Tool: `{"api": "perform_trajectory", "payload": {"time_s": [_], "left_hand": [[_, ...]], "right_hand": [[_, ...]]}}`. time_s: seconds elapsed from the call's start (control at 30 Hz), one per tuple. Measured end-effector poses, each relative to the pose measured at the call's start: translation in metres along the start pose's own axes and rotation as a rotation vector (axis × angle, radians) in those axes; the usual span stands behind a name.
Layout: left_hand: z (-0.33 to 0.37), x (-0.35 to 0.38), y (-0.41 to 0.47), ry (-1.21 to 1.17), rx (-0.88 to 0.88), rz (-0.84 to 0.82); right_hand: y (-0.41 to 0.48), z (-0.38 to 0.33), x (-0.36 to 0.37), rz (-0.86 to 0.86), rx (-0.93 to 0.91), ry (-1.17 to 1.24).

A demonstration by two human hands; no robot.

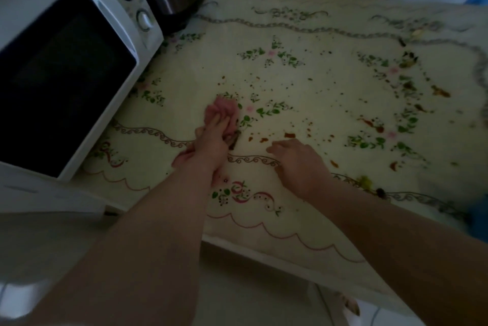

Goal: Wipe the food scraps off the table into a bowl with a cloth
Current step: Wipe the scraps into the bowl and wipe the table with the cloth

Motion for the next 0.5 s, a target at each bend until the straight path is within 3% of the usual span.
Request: {"api": "perform_trajectory", "payload": {"time_s": [0.33,0.43,0.5], "left_hand": [[0.071,0.025,-0.049,-0.263,0.05,-0.04],[0.084,0.015,-0.056,-0.584,-0.14,-0.107],[0.086,-0.004,-0.053,-0.843,-0.268,-0.024]], "right_hand": [[-0.026,0.044,-0.02,-0.012,0.08,-0.016],[-0.032,0.042,-0.023,-0.021,0.048,-0.025],[-0.032,0.039,-0.024,-0.011,0.032,-0.042]]}}
Point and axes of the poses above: each hand's wrist, its own y-axis towards the middle knuckle, its own x-axis out of the palm, z = x × y, the point moved 1 cm from there along y, towards the middle knuckle, and after that the axes turned 11 degrees about z, right-handed, at the moved point
